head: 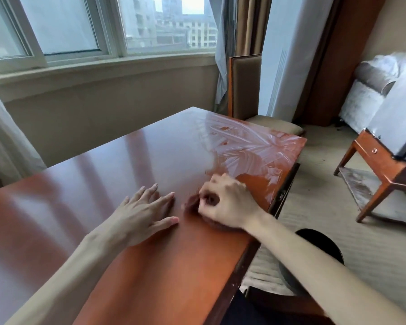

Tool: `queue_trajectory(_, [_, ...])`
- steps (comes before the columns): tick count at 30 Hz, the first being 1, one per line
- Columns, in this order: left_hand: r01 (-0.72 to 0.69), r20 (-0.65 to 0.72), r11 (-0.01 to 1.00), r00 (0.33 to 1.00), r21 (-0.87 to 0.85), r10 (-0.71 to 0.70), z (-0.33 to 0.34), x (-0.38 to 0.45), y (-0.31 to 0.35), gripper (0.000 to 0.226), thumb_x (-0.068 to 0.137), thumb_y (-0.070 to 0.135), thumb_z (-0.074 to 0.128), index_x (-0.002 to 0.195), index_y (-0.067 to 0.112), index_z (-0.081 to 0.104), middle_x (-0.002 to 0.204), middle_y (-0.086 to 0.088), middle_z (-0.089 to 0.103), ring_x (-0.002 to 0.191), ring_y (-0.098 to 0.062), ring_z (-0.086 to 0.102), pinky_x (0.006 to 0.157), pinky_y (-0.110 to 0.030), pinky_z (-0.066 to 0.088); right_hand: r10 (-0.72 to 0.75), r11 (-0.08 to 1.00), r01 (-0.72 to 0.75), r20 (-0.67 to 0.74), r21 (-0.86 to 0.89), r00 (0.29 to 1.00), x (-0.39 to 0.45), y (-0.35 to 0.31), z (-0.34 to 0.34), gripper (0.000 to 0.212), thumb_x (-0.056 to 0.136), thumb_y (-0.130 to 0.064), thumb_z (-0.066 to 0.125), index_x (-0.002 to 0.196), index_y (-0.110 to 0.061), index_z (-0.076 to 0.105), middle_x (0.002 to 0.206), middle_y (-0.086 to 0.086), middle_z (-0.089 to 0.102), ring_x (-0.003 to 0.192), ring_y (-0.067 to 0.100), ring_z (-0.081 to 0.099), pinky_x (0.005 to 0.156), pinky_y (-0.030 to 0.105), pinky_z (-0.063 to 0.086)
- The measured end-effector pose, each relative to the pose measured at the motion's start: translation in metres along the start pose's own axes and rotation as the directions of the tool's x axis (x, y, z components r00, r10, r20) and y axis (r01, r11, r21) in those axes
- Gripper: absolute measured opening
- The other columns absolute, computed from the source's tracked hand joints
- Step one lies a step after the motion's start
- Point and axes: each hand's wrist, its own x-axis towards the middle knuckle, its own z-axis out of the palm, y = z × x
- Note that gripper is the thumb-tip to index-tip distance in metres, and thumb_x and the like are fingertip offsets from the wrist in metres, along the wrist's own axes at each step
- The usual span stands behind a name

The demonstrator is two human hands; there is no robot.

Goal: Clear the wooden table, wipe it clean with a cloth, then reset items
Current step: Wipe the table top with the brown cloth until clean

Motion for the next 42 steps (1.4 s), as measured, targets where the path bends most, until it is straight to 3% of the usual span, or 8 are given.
queue_trajectory(3, [0.047, -0.056, 0.997, 0.997, -0.068, -0.051, -0.003, 0.018, -0.004, 0.082, 0.083, 0.087, 0.016, 0.156, 0.052, 0.014, 0.168, 0.001, 0.012, 0.154, -0.023, 0.013, 0.123, -0.045, 0.019, 0.307, 0.945, -0.317, -0.113, -0.084, 0.945, 0.064, 0.02, 0.019, 0.033, 0.083, -0.05, 0.06, 0.095, -0.023, 0.074, 0.105, 0.005, 0.068, 0.106, 0.034, 0.06, 0.089, 0.041, 0.048])
queue_trajectory(9, [0.161, -0.268, 0.965, 0.939, -0.205, -0.213, -0.017, 0.111, -0.027, 0.053, 0.103, 0.047, 0.04, 0.153, 0.033, 0.038, 0.16, -0.006, 0.035, 0.146, -0.028, 0.032, 0.118, -0.041, 0.027, 0.116, 0.989, -0.116, -0.013, -0.095, 0.993, 0.139, 0.016, 0.063, 0.03, 0.081, -0.052, 0.06, 0.087, -0.025, 0.07, 0.092, 0.0, 0.065, 0.096, 0.031, 0.06, 0.075, 0.035, 0.04])
queue_trajectory(15, [0.263, -0.316, 0.943, 0.894, -0.206, -0.319, -0.022, 0.228, -0.077, 0.056, 0.1, 0.055, 0.035, 0.153, 0.037, 0.038, 0.16, -0.01, 0.033, 0.15, -0.031, 0.022, 0.122, -0.048, 0.02, 0.149, 0.986, -0.151, -0.043, -0.07, 0.988, 0.306, 0.077, 0.125, 0.033, 0.082, -0.052, 0.06, 0.1, -0.028, 0.074, 0.104, 0.003, 0.069, 0.107, 0.034, 0.059, 0.086, 0.039, 0.046])
queue_trajectory(23, [0.354, -0.254, 0.912, 0.881, -0.205, -0.399, -0.008, 0.265, -0.088, 0.07, 0.089, 0.071, 0.006, 0.157, 0.051, 0.006, 0.169, 0.007, 0.0, 0.155, -0.018, -0.009, 0.125, -0.04, -0.006, 0.194, 0.979, -0.196, -0.034, -0.058, 0.98, 0.478, 0.125, 0.183, 0.034, 0.084, -0.05, 0.06, 0.1, -0.024, 0.073, 0.105, 0.008, 0.063, 0.107, 0.039, 0.058, 0.089, 0.042, 0.048])
queue_trajectory(28, [0.359, -0.228, 0.908, 0.886, -0.215, -0.404, -0.013, 0.264, -0.087, 0.071, 0.089, 0.071, 0.009, 0.157, 0.051, 0.01, 0.169, 0.005, 0.003, 0.155, -0.019, -0.007, 0.125, -0.042, -0.005, 0.142, 0.988, -0.138, 0.048, -0.069, 0.989, 0.433, 0.114, 0.163, 0.033, 0.084, -0.051, 0.06, 0.102, -0.026, 0.071, 0.108, 0.005, 0.064, 0.109, 0.035, 0.058, 0.088, 0.04, 0.046])
queue_trajectory(32, [0.342, -0.225, 0.914, 0.893, -0.219, -0.389, -0.016, 0.261, -0.085, 0.064, 0.096, 0.068, 0.019, 0.157, 0.048, 0.017, 0.169, 0.002, 0.008, 0.155, -0.022, -0.002, 0.126, -0.043, -0.001, -0.007, 0.997, 0.01, 0.043, -0.074, 0.999, 0.328, 0.095, 0.127, 0.031, 0.083, -0.054, 0.055, 0.094, -0.028, 0.069, 0.095, -0.003, 0.062, 0.093, 0.028, 0.059, 0.076, 0.037, 0.051])
queue_trajectory(37, [0.329, -0.221, 0.917, 0.9, -0.224, -0.376, -0.017, 0.259, -0.085, 0.061, 0.099, 0.063, 0.026, 0.158, 0.045, 0.02, 0.169, -0.001, 0.01, 0.155, -0.026, 0.002, 0.125, -0.045, 0.002, -0.197, 0.98, 0.196, -0.018, -0.022, 0.98, 0.201, 0.071, 0.086, 0.025, 0.082, -0.05, 0.06, 0.093, -0.031, 0.072, 0.092, -0.01, 0.061, 0.086, 0.019, 0.056, 0.078, 0.032, 0.049])
queue_trajectory(42, [0.318, -0.245, 0.921, 0.896, -0.225, -0.37, -0.014, 0.261, -0.086, 0.062, 0.099, 0.063, 0.026, 0.158, 0.044, 0.021, 0.169, -0.003, 0.012, 0.155, -0.026, 0.002, 0.125, -0.044, 0.002, -0.251, 0.968, 0.251, -0.007, -0.003, 0.968, 0.213, 0.074, 0.084, 0.025, 0.08, -0.051, 0.058, 0.089, -0.031, 0.071, 0.089, -0.011, 0.062, 0.086, 0.017, 0.058, 0.076, 0.031, 0.051])
